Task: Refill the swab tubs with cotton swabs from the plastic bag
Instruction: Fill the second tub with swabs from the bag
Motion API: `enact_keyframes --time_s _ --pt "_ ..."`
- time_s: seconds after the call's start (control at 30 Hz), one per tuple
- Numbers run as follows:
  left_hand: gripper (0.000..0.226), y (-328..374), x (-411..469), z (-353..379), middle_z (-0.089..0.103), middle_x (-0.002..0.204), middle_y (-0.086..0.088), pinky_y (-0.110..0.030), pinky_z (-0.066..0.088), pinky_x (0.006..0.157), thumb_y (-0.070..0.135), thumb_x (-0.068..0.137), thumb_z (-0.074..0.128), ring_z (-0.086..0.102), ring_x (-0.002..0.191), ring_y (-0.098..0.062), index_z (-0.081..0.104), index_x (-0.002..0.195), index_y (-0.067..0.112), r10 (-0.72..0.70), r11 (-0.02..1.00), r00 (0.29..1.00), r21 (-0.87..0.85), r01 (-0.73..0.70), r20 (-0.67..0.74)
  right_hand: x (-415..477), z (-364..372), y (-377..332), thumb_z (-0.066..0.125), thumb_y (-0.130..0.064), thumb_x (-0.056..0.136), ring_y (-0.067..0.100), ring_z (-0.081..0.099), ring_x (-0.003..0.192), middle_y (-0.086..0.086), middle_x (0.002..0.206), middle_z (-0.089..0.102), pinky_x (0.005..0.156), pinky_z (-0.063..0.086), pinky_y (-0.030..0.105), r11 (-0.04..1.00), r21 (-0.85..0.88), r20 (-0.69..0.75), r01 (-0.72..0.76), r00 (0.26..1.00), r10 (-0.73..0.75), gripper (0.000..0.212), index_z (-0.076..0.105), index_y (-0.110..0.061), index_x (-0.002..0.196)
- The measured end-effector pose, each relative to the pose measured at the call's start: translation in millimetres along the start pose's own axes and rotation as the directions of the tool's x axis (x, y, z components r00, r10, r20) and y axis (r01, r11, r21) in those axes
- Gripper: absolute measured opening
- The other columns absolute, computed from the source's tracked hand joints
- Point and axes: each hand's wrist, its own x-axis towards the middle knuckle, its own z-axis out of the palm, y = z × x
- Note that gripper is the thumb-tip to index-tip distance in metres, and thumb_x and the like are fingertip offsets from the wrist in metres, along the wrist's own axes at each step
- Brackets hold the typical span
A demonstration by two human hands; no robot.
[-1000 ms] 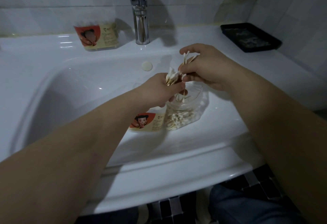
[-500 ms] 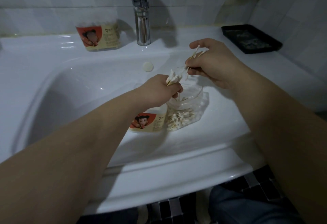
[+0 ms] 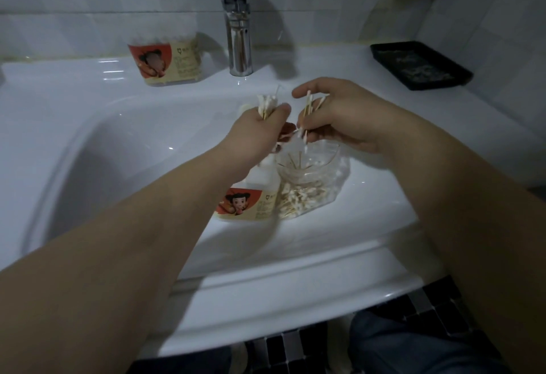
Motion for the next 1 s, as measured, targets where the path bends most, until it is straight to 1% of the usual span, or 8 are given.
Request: enact_keyframes --time_s 0.07,0.13,0.27,0.4,0.47,0.6,0.77,1.0 --pt "0.014 0.5 -2.0 0.7 0.074 0.107 -0.018 -0.044 0.060 0.091 0.016 0.099 0.060 0.075 0.096 -0.026 0.063 0.106 0.004 -0.021 0.996 0.997 -0.090 0.028 0.075 -1.3 0.9 -0.9 0.063 0.015 0.088 0.023 0.069 0.065 0.021 0.082 0.069 0.065 0.059 0.027 1.000 0.029 0.038 -0.005 0.999 0.004 0.046 0.061 -0.009 0.127" --pt "0.020 -0.6 -1.0 -0.4 0.072 0.114 -0.022 -0.041 0.062 0.087 0.006 0.095 0.060 0.075 0.097 -0.027 0.062 0.114 -0.001 -0.049 0.996 0.994 -0.076 0.057 0.102 -2.0 1.6 -1.2 0.062 0.016 0.089 0.025 0.068 0.066 0.018 0.077 0.071 0.065 0.059 0.027 0.999 0.038 0.073 -0.012 0.997 0.010 0.046 0.061 -0.009 0.128" --pt "0.006 -1.9 -1.4 -3.9 0.075 0.094 -0.005 -0.033 0.056 0.073 0.012 0.094 0.064 0.075 0.089 -0.017 0.059 0.096 0.014 -0.046 0.999 0.979 0.016 0.044 0.199 -1.8 1.3 0.2 0.062 0.015 0.089 0.023 0.066 0.060 0.021 0.078 0.071 0.065 0.060 0.030 1.000 -0.022 0.055 -0.021 0.998 0.022 0.047 0.060 -0.010 0.129" --pt "0.019 -4.6 -0.8 -2.7 0.065 0.061 0.011 -0.028 0.045 0.062 0.017 0.093 0.067 0.059 0.062 -0.009 0.053 0.079 0.020 0.029 0.983 0.987 0.174 -0.057 0.159 -2.4 0.4 1.1 0.065 0.013 0.087 0.021 0.065 0.055 0.030 0.090 0.072 0.057 0.055 0.027 0.990 -0.139 -0.008 -0.014 1.000 0.013 0.049 0.060 -0.013 0.128" --pt "0.018 -4.3 -0.6 -2.5 0.072 0.067 0.010 -0.025 0.048 0.063 0.014 0.095 0.064 0.065 0.064 -0.005 0.052 0.083 0.018 0.036 0.987 0.985 0.150 -0.062 0.169 -2.4 -0.3 1.1 0.066 0.012 0.087 0.021 0.064 0.054 0.030 0.091 0.073 0.056 0.055 0.028 0.989 -0.147 -0.017 -0.009 1.000 0.007 0.049 0.060 -0.014 0.128" --pt "0.022 -3.7 -1.9 -2.3 0.074 0.080 -0.001 -0.027 0.054 0.066 0.005 0.098 0.058 0.065 0.066 -0.014 0.047 0.085 0.018 -0.021 1.000 0.980 0.010 0.019 0.198 0.4 -3.5 1.5 0.070 0.008 0.085 0.020 0.067 0.062 0.024 0.096 0.074 0.058 0.056 0.029 0.989 -0.145 -0.112 -0.009 0.994 -0.008 0.049 0.063 -0.019 0.125" --pt "0.019 -0.1 -2.9 -0.5 0.068 0.078 -0.002 -0.026 0.052 0.059 0.002 0.097 0.053 0.057 0.060 -0.013 0.061 0.108 0.015 -0.116 0.993 0.977 0.020 0.115 0.179 3.2 -6.0 3.4 0.070 0.010 0.085 0.026 0.068 0.067 0.026 0.095 0.072 0.064 0.063 0.032 0.996 -0.091 -0.167 -0.001 0.986 -0.015 0.048 0.064 -0.017 0.124" --pt "0.016 -2.0 -2.5 0.9 0.052 0.069 0.001 -0.026 0.046 0.058 0.017 0.100 0.056 0.047 0.056 -0.013 0.070 0.096 0.010 -0.189 0.982 0.972 0.037 0.186 0.140 3.3 -3.5 4.8 0.070 0.012 0.084 0.024 0.068 0.063 0.021 0.085 0.069 0.066 0.061 0.030 0.996 -0.092 -0.144 0.016 0.989 -0.029 0.055 0.064 -0.019 0.129"
